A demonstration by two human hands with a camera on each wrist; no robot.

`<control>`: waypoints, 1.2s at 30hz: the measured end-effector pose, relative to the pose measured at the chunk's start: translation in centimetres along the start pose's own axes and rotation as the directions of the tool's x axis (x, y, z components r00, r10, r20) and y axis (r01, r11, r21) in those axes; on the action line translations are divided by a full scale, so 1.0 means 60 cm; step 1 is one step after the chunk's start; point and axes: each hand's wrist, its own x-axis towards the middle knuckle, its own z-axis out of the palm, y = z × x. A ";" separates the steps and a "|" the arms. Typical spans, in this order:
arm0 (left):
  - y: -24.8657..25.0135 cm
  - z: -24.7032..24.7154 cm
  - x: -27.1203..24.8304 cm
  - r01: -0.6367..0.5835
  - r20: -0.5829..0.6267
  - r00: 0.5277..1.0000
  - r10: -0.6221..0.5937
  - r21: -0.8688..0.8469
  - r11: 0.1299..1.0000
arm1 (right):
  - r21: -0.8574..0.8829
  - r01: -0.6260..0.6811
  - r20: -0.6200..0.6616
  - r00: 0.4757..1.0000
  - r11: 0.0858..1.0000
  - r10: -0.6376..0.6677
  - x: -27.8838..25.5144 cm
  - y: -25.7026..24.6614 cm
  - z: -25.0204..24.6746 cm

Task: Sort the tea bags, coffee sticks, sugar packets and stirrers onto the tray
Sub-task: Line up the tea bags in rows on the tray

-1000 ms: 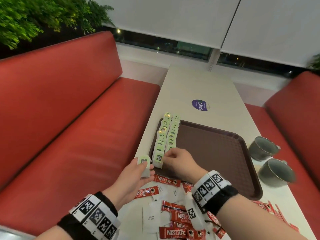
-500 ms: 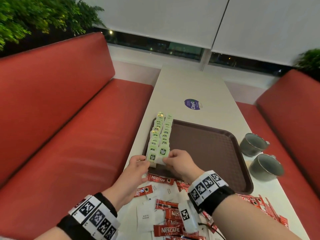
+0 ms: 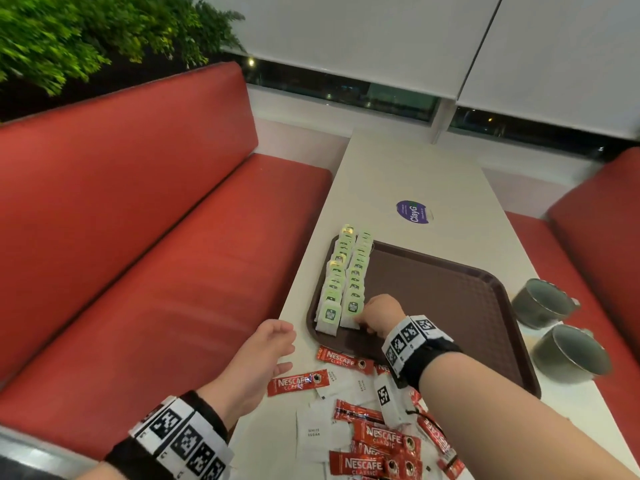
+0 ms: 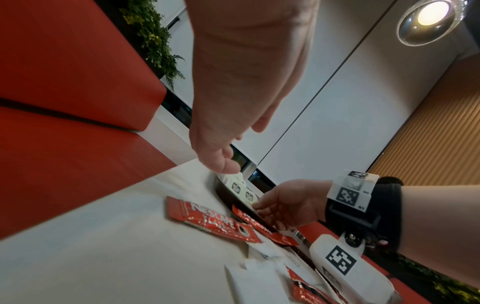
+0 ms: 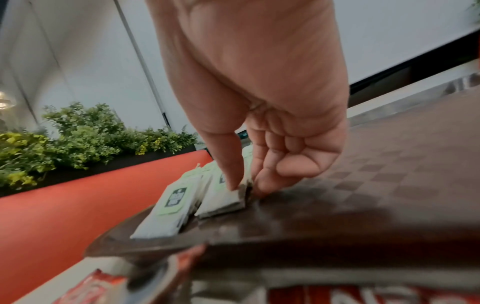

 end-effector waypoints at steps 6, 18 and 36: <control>0.001 -0.013 0.003 0.002 -0.008 1.000 -0.002 -0.010 1.000 | 0.103 0.145 -0.234 0.965 0.984 -0.118 -0.002 -0.019 0.000; -0.003 -0.014 -0.006 -0.002 -0.002 1.000 0.002 0.021 1.000 | 0.315 0.401 -0.239 0.911 0.860 -0.337 -0.194 0.042 -0.020; -0.033 0.224 -0.084 -0.318 0.400 0.913 0.084 0.566 0.760 | 0.239 -0.118 -0.367 0.908 0.964 0.202 -0.415 0.517 -0.020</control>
